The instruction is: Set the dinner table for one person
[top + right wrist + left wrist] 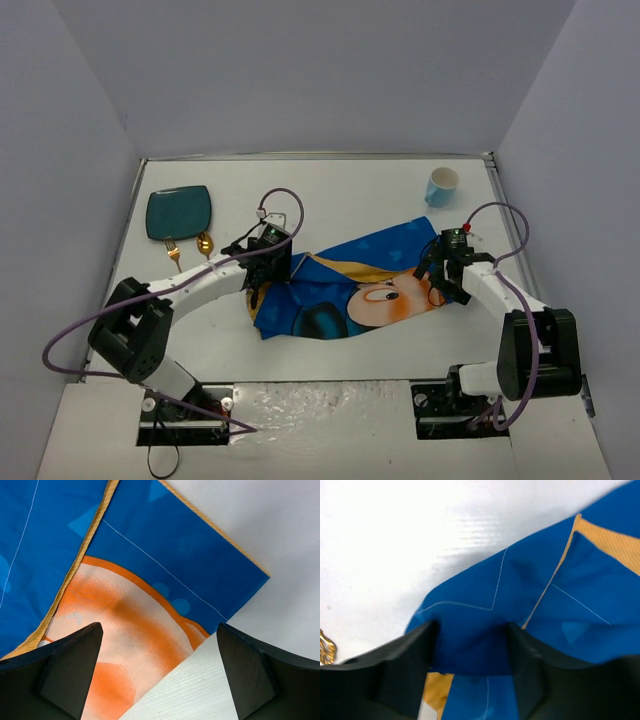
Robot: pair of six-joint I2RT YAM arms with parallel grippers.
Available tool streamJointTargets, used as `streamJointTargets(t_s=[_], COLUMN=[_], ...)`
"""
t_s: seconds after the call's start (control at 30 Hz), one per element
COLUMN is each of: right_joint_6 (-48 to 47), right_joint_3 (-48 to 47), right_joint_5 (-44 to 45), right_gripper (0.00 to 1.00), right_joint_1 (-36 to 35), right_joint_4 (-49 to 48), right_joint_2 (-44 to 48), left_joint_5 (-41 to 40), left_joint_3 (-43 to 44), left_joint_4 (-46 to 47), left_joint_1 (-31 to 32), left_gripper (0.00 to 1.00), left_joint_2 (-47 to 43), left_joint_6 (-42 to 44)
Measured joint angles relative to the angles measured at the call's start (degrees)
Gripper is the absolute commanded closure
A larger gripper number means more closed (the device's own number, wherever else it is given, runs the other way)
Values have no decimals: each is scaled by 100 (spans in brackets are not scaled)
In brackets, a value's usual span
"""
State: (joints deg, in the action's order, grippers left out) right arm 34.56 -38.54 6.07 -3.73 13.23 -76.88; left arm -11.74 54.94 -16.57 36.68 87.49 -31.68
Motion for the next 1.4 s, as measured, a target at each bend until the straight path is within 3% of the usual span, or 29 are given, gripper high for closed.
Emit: streamJointTargets(t_s=[0.27,0.4,0.47,0.57,0.67,0.9,1.07,1.2,1.4], right_joint_6=[-41,-84,-127,-164,-173,-167,-161,-163,-162], right_joint_3=[146,141,117,16,-122,-186,-186,-186,-186], right_joint_5=[-186,-326,-367,-395,-419,-504,-534,-601,-666], right_gripper=[6,4,4,3,3,4,4,4,4], right_joint_1=[0,0,0,0,2,7,35,42,44], right_joint_4=[-136,-176,-163,-141,-122,-8,45,82,93], right_joint_2=[-81,-59,21,240,420,754,928,960,1047], left_joint_5=[-115,-25,20,124,240,478,855,1265,1859], left_joint_3=[1497,2440,2769,2961,2524,298,-1100,-1999,-2968], left_joint_4=[220,327,256,199,-67,-983,-1301,-1040,-564], left_joint_1=[-903,-1361,-1471,-1503,-1482,-1417,-1363,-1262,-1161], left_gripper=[51,36,21,12,8,8,13,18,27], left_joint_2=[1381,1800,1800,1574,878,-1797,-3270,-3732,-3563], left_joint_6=[588,879,968,978,730,-449,-1112,-1532,-1990])
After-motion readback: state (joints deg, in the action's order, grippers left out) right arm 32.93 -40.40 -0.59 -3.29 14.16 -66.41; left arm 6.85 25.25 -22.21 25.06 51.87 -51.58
